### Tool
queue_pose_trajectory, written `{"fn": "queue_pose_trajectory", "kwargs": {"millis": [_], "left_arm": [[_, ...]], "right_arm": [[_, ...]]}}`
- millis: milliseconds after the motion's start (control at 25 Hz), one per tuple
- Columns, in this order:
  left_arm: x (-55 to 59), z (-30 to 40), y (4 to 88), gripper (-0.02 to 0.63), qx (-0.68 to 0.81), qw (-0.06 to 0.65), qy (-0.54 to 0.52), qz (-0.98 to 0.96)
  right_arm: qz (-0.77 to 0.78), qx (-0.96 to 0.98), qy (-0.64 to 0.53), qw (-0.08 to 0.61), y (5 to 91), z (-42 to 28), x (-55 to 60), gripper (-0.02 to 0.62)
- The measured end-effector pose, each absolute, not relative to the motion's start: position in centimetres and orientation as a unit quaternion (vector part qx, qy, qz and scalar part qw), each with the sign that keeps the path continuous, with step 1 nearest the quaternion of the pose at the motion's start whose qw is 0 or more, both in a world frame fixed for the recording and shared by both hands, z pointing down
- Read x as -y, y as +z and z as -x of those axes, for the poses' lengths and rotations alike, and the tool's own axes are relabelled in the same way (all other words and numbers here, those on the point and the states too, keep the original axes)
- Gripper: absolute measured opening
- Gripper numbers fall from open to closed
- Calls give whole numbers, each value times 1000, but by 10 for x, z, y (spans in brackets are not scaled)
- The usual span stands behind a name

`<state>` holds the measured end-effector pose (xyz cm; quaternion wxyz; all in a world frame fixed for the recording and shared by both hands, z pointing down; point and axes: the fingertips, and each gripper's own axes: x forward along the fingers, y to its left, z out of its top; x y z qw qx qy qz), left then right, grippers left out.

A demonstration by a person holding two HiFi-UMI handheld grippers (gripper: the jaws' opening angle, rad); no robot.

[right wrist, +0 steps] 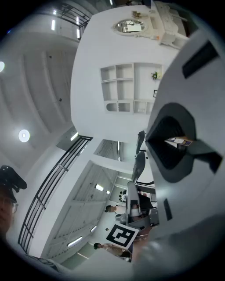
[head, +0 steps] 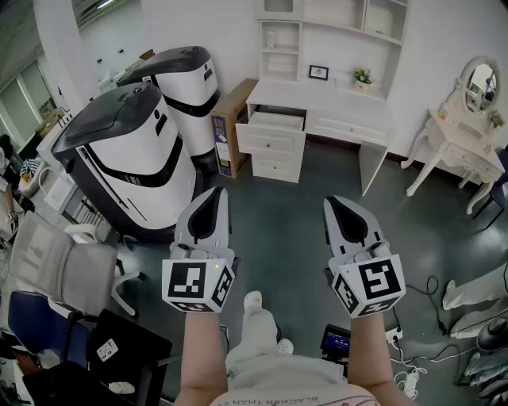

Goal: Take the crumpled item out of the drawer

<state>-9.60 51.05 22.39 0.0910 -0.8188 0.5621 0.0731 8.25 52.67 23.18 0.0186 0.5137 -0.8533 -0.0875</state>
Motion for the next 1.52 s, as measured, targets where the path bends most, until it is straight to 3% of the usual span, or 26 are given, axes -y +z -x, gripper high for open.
{"fn": "queue_pose_trajectory", "kwargs": {"millis": [1040,1520], "left_arm": [[-228,159,224,9,-533,81,83,838],[-150,172,235,9,-520,68,77,848]], "right_arm": [[-539,837,-92,33,228,-20,-258,6],[-550,830,-84,48,237,-11,-183,6]]}}
